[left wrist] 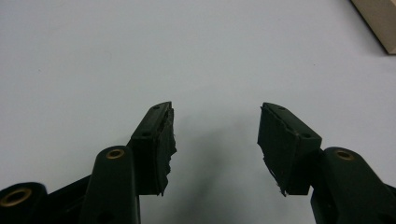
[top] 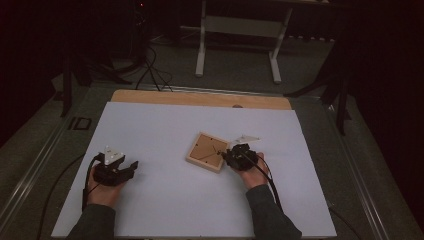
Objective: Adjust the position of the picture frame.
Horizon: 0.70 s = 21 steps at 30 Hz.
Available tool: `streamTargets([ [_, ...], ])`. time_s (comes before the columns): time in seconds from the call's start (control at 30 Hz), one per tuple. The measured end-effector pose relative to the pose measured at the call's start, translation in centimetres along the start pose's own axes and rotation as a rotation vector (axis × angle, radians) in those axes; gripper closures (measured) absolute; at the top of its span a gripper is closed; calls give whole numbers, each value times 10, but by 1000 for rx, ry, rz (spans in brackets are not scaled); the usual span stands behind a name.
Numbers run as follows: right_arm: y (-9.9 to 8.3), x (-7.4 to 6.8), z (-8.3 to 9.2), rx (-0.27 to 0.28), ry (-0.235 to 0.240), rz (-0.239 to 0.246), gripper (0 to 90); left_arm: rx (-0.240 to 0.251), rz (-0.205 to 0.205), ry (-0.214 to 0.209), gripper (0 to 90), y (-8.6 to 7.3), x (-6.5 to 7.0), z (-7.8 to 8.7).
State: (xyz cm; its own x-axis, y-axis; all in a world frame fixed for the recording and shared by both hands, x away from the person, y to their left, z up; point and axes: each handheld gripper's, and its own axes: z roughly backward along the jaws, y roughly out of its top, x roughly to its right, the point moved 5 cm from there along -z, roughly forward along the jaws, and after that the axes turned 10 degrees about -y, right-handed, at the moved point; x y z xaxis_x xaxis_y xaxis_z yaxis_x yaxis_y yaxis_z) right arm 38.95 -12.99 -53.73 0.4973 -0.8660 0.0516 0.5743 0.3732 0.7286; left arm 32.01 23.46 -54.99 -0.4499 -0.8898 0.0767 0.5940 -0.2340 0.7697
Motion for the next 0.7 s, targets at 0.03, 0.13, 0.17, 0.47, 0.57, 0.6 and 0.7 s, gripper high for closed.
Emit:
streamTargets([
  [0.03,0,-2,1,-4,10,-10,625,-1,-1,0,454,0,0,0],
  [0.13,-2,-7,0,-17,36,-32,576,-2,1,1,454,0,0,0],
  [0.17,-3,-9,-1,-21,41,-37,560,0,3,1,454,0,0,0],
  [0.47,-8,-9,-5,-52,42,-91,547,0,3,0,454,0,-1,0],
  [0.57,-9,-8,-5,-54,53,-92,557,-2,1,0,454,0,0,0],
  [0.6,-9,-8,-5,-54,54,-89,559,-2,0,0,454,0,0,0],
  [0.7,-8,-8,-5,-55,65,-86,590,-5,2,0,454,0,0,-1],
])
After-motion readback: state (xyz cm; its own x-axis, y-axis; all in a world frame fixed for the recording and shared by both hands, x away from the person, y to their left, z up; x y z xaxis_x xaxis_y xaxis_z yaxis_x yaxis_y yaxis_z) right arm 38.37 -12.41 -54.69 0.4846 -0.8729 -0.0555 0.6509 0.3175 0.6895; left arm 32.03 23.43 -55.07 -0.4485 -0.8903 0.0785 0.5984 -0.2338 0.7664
